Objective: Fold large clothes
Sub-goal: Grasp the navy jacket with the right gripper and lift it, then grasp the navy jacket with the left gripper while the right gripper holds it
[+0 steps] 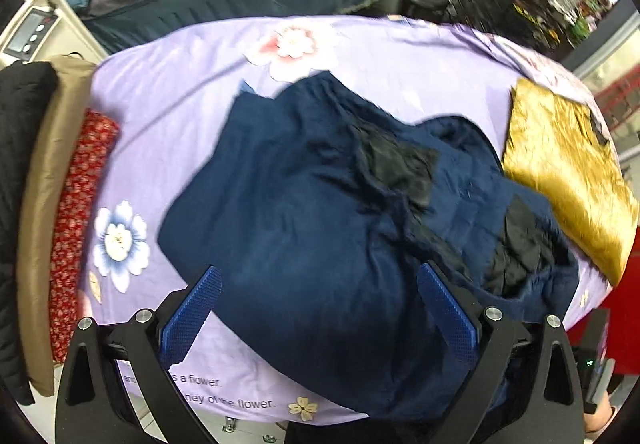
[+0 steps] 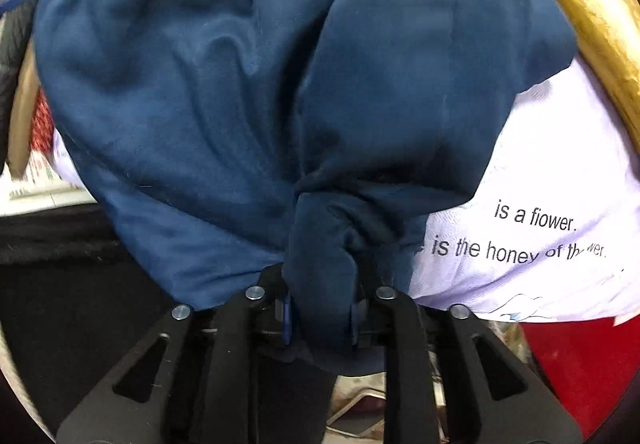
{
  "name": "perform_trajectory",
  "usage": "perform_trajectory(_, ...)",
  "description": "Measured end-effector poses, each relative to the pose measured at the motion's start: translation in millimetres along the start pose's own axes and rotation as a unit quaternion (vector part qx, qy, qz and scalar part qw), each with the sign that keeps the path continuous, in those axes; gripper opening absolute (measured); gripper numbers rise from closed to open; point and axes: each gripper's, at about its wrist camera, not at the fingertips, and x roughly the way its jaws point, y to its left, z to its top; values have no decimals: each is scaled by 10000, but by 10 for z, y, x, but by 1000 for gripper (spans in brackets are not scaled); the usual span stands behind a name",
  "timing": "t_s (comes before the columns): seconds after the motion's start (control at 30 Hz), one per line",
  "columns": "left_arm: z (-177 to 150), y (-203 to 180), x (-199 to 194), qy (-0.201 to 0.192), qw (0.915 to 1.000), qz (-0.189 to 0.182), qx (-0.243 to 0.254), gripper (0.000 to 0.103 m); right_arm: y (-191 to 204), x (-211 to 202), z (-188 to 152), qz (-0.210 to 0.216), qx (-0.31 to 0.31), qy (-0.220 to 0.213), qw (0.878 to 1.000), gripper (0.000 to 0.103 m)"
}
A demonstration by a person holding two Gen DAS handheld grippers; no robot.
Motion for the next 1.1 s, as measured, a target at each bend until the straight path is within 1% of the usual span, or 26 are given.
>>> perform_trajectory(0.03, -8, -26, 29, 10, 10000, -39, 19, 96, -1, -62, 4, -61, 51, -89, 9999, 61)
perform_trajectory(0.07, -2, -38, 49, 23, 10000, -64, 14, 96, -7, -147, 1, -45, 82, -239, 9997, 66)
perform_trajectory(0.13, 28, -44, 49, 7, 10000, -96, -3, 96, -37, -322, 8, 108, 175, -496, 9986, 67)
perform_trajectory(0.2, 75, -62, 17, -101, 9999, -61, 4, 96, -121, -532, 12, 307, 389, -770, 9958, 67)
perform_trajectory(0.27, 138, -118, -8, -249, 9996, 29, 101, 96, -247, -735, 70, 513, 690, -1105, 9902, 68)
perform_trajectory(0.33, 218, -177, -8, -327, 9991, 95, 254, 96, -463, -968, 165, 692, 1112, -1547, 9792, 68)
perform_trajectory(0.37, 251, -194, -2, -326, 9990, 108, 303, 96, -567, -1059, 227, 717, 1304, -1738, 9735, 68)
perform_trajectory(0.4, 305, -212, 13, -326, 9988, 123, 357, 96, -671, -1066, 270, 699, 1428, -1866, 9695, 68)
perform_trajectory(0.47, 404, -229, 41, -336, 9985, 129, 405, 96, -849, -1194, 427, 496, 1658, -2068, 9629, 68)
perform_trajectory(0.53, 557, -258, 84, -360, 9981, 138, 483, 96, -1007, -1219, 545, 351, 1840, -2234, 9566, 68)
perform_trajectory(0.57, 622, -271, 106, -348, 9980, 163, 505, 96, -1097, -1210, 640, 354, 1983, -2275, 9527, 68)
perform_trajectory(0.63, 785, -351, 165, -312, 9976, 211, 589, 96, -1210, -1145, 693, 456, 2221, -2309, 9462, 68)
perform_trajectory(0.7, 989, -506, 259, -302, 9964, 137, 784, 96, -1314, -1099, 811, 355, 2433, -2337, 9407, 68)
perform_trajectory(0.77, 1136, -677, 373, -247, 9947, 171, 981, 96, -1443, -1009, 893, 167, 2670, -2213, 9378, 68)
perform_trajectory(0.83, 1271, -883, 539, -134, 9921, 60, 1247, 95, -1517, -894, 906, 78, 2866, -2106, 9346, 68)
perform_trajectory(0.87, 1352, -1023, 677, -16, 9898, -32, 1422, 95, -1573, -850, 902, 89, 2917, -2076, 9337, 68)
perform_trajectory(0.93, 1444, -1226, 926, 243, 9857, -26, 1668, 89, -1624, -755, 889, 114, 3095, -1935, 9309, 68)
perform_trajectory(0.97, 1491, -1343, 1090, 401, 9827, -16, 1808, 81, -1619, -705, 929, 167, 3128, -1914, 9302, 68)
perform_trajectory(1.0, 1526, -1442, 1239, 525, 9802, 23, 1911, 81, -1599, -680, 936, 218, 3142, -1892, 9301, 68)
perform_trajectory(1.1, 1591, -1679, 1730, 926, 9694, 307, 2254, 81, -1524, -651, 897, 89, 3067, -1876, 9331, 68)
